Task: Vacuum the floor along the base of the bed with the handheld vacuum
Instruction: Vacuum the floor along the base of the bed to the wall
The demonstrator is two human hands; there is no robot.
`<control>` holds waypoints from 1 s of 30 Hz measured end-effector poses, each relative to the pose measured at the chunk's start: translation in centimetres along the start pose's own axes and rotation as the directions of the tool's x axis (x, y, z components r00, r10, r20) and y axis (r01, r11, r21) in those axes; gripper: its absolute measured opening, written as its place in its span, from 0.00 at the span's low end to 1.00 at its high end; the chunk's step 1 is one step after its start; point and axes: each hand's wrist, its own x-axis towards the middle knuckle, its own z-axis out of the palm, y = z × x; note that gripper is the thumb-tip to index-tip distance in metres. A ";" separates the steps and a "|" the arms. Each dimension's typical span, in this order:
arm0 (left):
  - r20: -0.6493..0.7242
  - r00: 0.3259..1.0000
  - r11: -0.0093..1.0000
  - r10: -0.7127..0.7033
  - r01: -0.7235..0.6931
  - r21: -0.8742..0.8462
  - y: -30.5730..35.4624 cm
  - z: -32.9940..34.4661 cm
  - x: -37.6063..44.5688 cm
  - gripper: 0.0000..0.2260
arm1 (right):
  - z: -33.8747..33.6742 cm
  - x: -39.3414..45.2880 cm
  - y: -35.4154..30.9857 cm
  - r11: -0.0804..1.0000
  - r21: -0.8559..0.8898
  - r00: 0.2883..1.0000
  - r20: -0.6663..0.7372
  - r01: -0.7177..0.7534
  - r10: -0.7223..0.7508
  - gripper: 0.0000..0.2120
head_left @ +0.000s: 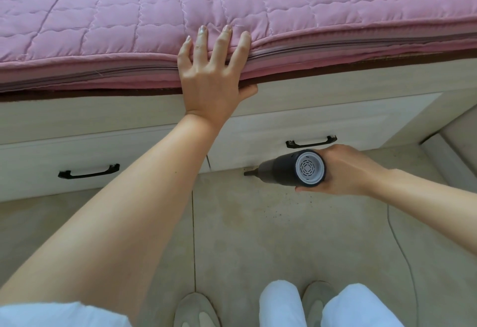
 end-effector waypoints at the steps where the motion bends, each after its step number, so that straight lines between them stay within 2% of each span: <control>1: -0.001 1.000 1.000 -0.001 0.001 0.002 0.1 0.0 -0.1 0.39 | 0.1 0.1 0.0 1.000 -0.005 1.000 -0.001 -0.003 0.003 0.31; 11: 0.003 0.999 0.999 -0.039 0.039 -0.017 0.3 -0.4 0.2 0.40 | 0.4 0.6 0.2 1.000 -0.028 1.000 -0.002 0.008 -0.008 0.30; 17: -0.011 0.999 0.999 -0.033 0.033 -0.001 0.4 -0.4 0.4 0.38 | 1.1 1.8 1.5 0.993 -0.069 0.995 -0.014 0.095 -0.096 0.31; 21: -0.053 0.999 0.999 0.006 -0.008 -0.038 2.8 -0.6 1.5 0.37 | 0.5 1.9 1.8 0.980 -0.142 0.987 -0.055 0.141 -0.150 0.29; 25: -0.046 0.999 0.997 0.023 -0.026 -0.072 6.0 -0.5 3.2 0.39 | -1.0 1.7 2.0 0.983 -0.122 0.990 -0.032 0.135 -0.139 0.25; 30: -0.052 0.998 0.996 0.018 -0.022 -0.090 6.3 -0.2 2.8 0.40 | -1.8 1.0 3.4 0.988 -0.098 0.992 -0.024 0.117 -0.120 0.25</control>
